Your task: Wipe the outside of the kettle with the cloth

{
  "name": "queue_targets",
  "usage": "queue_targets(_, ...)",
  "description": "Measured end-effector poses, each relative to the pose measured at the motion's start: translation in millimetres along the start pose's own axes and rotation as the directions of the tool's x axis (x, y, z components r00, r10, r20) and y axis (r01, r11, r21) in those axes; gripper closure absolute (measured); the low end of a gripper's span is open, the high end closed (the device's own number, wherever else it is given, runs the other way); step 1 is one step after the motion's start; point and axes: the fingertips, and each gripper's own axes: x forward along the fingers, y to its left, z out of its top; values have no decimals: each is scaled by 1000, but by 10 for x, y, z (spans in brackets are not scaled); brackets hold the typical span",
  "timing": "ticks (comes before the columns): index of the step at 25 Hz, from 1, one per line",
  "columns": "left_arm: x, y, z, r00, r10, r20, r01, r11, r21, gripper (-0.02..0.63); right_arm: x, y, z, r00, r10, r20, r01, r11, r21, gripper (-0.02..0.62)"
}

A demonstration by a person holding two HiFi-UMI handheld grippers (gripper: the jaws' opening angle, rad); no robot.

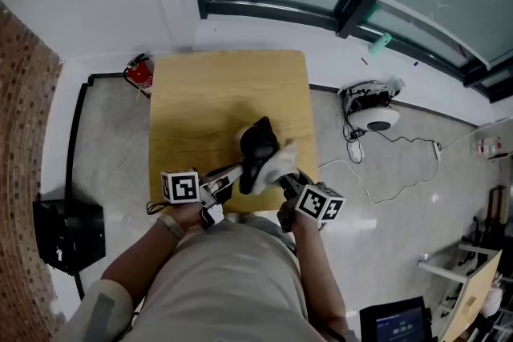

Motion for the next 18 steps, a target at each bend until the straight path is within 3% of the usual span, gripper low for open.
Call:
queue_targets(2, 66, -201, -153, 998, -7, -63, 14, 994, 112, 620, -23, -129, 43, 1000, -15, -6, 15, 1000, 21, 523)
queue_targets(3, 92, -312, -130, 997, 2, -71, 12, 980, 199, 620, -52, -137, 87, 1000, -5, 3, 5, 1000, 24, 523)
queue_targets(4, 114, -434, -11, 998, 18, -53, -1, 951, 308, 620, -107, -83, 172, 999, 22, 37, -22, 1000, 16, 523)
queue_targets(5, 142, -560, 191, 999, 36, -15, -26, 903, 429, 620, -183, 24, 304, 993, 68, 99, -68, 998, -2, 523)
queue_targets(7, 271, -732, 652, 995, 85, 57, -102, 760, 642, 620, -314, 264, 603, 951, 185, 248, -177, 983, -54, 523)
queue_targets(9, 505, -676, 910, 981, 184, 61, -163, 618, 769, 620, -251, 323, 718, 921, 242, 307, -221, 970, -102, 523)
queue_targets(10, 624, -598, 927, 969, 245, 40, -177, 569, 803, 620, -139, 218, 657, 932, 214, 292, -193, 976, -99, 523)
queue_targets(11, 714, -521, 887, 953, 304, 18, -186, 533, 825, 620, -5, 6, 499, 958, 141, 251, -130, 990, -62, 523)
queue_targets(13, 780, -432, 761, 918, 397, 16, -215, 463, 860, 609, 229, -575, -57, 996, -62, 61, 57, 996, 69, 523)
queue_targets(14, 795, -418, 723, 904, 426, 33, -229, 417, 880, 609, 280, -765, -295, 991, -127, -31, 130, 984, 118, 523)
queue_targets(15, 830, -401, 709, 894, 445, 50, -235, 371, 899, 609, 260, -790, -365, 989, -141, -46, 147, 978, 148, 525)
queue_targets(16, 886, -368, 717, 887, 457, 61, -235, 335, 912, 609, 172, -650, -256, 994, -104, 29, 99, 983, 158, 525)
queue_targets(17, 949, -321, 735, 884, 464, 64, -232, 316, 920, 609, 41, -395, -52, 987, -26, 160, 4, 990, 139, 525)
queue_targets(18, 1001, -273, 755, 882, 468, 59, -229, 316, 921, 609, -82, -112, 129, 956, 66, 284, -93, 992, 82, 525)
